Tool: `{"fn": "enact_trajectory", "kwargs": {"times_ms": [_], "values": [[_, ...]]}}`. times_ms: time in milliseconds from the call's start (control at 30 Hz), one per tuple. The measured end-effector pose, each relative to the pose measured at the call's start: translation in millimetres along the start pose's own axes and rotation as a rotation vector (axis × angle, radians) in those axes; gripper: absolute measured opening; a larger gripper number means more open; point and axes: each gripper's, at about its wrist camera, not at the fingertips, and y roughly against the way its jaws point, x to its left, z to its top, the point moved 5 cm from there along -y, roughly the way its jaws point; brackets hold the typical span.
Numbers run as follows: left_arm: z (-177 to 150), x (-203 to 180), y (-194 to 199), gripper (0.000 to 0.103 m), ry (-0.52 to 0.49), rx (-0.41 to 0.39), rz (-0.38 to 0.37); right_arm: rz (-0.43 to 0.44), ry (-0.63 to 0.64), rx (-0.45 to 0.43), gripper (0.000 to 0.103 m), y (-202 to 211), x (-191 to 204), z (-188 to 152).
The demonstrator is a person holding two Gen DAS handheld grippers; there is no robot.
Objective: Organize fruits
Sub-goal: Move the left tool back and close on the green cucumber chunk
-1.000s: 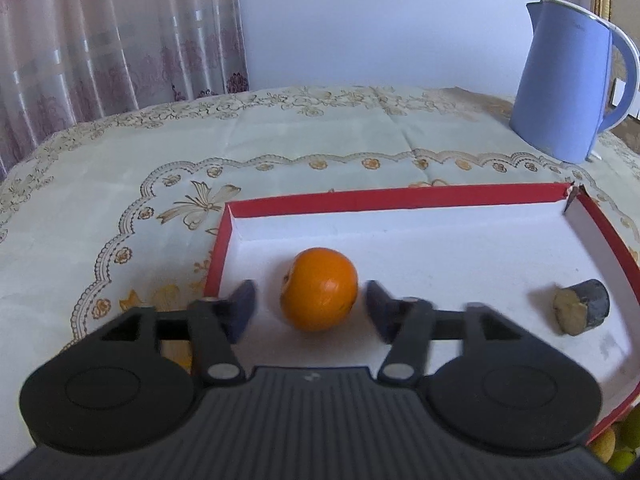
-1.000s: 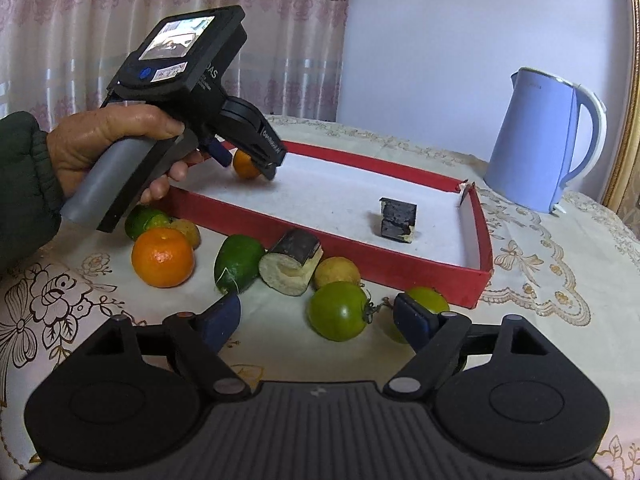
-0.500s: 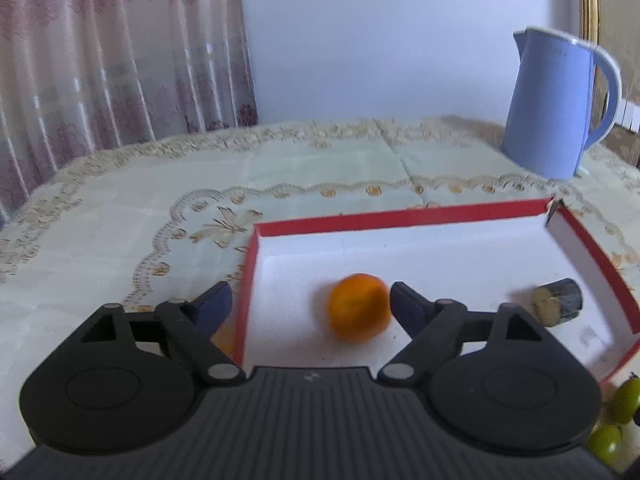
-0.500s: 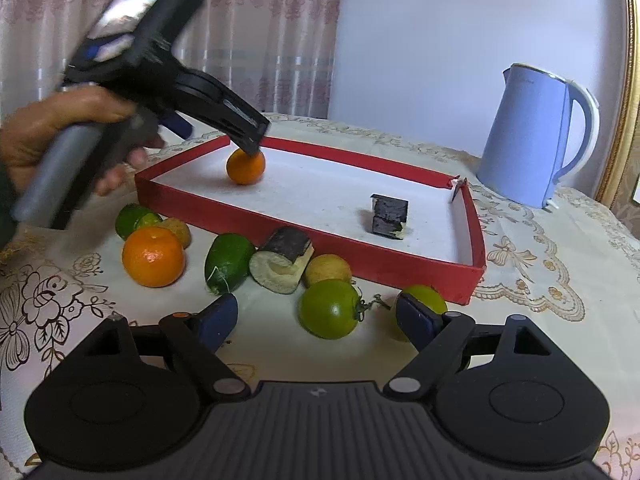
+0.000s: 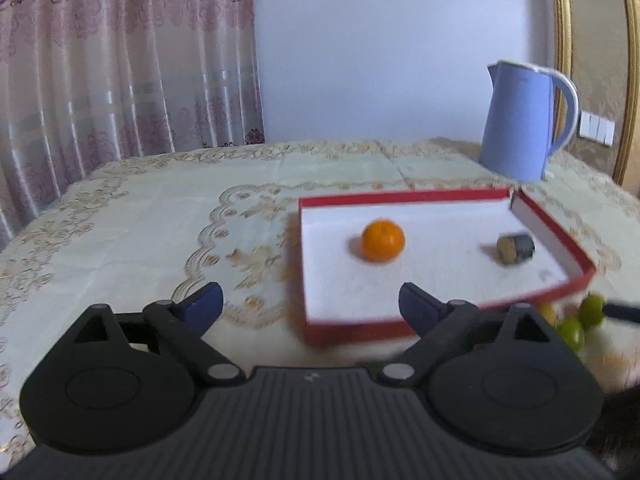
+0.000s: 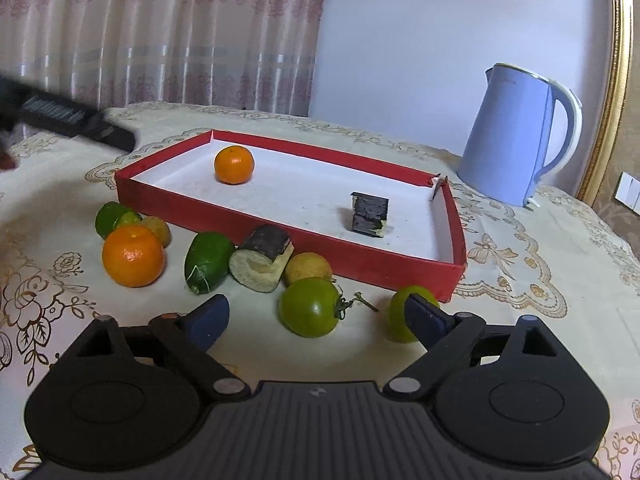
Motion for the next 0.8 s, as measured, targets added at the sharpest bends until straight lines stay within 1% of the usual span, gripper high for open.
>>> {"fn": "enact_trajectory", "kwargs": {"times_ms": [67, 200, 333, 533, 567, 667, 800], "values": [[-9, 1, 5, 0.094, -0.007, 0.011, 0.004, -0.002, 0.004, 0.001, 0.095, 0, 1, 0], [-21, -7, 7, 0.094, -0.011, 0.03, -0.017, -0.019, 0.015, 0.005, 0.095, -1, 2, 0], [-28, -13, 5, 0.094, -0.017, 0.043, -0.017, -0.027, 0.007, 0.004, 0.095, -1, 1, -1], [-34, -16, -7, 0.093, -0.001, 0.089, -0.016, -0.033, 0.008, 0.006, 0.096, -1, 1, -1], [-36, -16, -10, 0.092, 0.003, 0.097, -0.019, -0.033, 0.009, 0.006, 0.096, -1, 1, 0], [-40, -15, -18, 0.085, 0.03, 0.129, -0.033, -0.033, 0.007, 0.005, 0.096, -1, 1, 0], [-44, -15, -21, 0.082, 0.042, 0.149, -0.047, -0.033, 0.009, 0.006, 0.096, -1, 1, -1]]}}
